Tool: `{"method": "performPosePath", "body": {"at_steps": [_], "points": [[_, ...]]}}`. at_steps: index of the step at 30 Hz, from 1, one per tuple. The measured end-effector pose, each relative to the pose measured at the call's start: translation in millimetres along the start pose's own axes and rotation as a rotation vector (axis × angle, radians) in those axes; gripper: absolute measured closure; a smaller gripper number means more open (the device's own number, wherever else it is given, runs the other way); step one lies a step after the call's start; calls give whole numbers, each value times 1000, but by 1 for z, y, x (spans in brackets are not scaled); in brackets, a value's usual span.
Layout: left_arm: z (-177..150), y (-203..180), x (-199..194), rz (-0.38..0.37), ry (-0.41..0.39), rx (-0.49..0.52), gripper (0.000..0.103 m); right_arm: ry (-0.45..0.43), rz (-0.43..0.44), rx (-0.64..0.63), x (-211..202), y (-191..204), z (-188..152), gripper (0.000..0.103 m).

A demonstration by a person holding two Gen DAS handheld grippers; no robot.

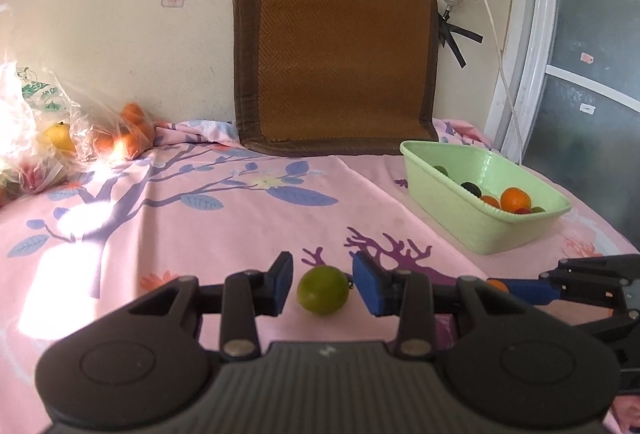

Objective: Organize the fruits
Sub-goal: 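Carry the green tomato and mandarin over the bowl and open both tools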

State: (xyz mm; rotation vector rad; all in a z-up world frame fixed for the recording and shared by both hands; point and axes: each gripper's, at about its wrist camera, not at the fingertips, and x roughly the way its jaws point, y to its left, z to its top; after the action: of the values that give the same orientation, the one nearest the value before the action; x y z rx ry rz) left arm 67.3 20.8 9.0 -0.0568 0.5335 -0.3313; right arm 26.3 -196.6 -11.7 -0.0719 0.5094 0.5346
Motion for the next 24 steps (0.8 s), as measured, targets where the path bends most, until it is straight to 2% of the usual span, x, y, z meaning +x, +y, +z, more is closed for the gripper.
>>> {"method": "performPosePath", "body": {"at_steps": [3, 6, 13, 16, 18, 20, 24], "points": [[0, 1, 0, 3, 3, -5, 68, -1, 7, 6, 0, -2, 0, 63], [0, 1, -2, 11, -10, -6, 53, -3, 15, 5, -1, -2, -1, 63], [1, -3, 5, 15, 26, 24, 53, -2, 9, -10, -1, 0, -1, 61], [1, -3, 7, 41, 45, 22, 53, 4, 16, -8, 0, 0, -2, 61], [0, -3, 8, 53, 56, 17, 56, 3, 16, -11, 0, 0, -2, 61], [-2, -2, 11, 34, 88, 8, 72, 6, 17, -10, 0, 0, -2, 61], [-3, -11, 10, 49, 84, 55, 73, -1, 13, -13, 0, 1, -2, 64]]}}
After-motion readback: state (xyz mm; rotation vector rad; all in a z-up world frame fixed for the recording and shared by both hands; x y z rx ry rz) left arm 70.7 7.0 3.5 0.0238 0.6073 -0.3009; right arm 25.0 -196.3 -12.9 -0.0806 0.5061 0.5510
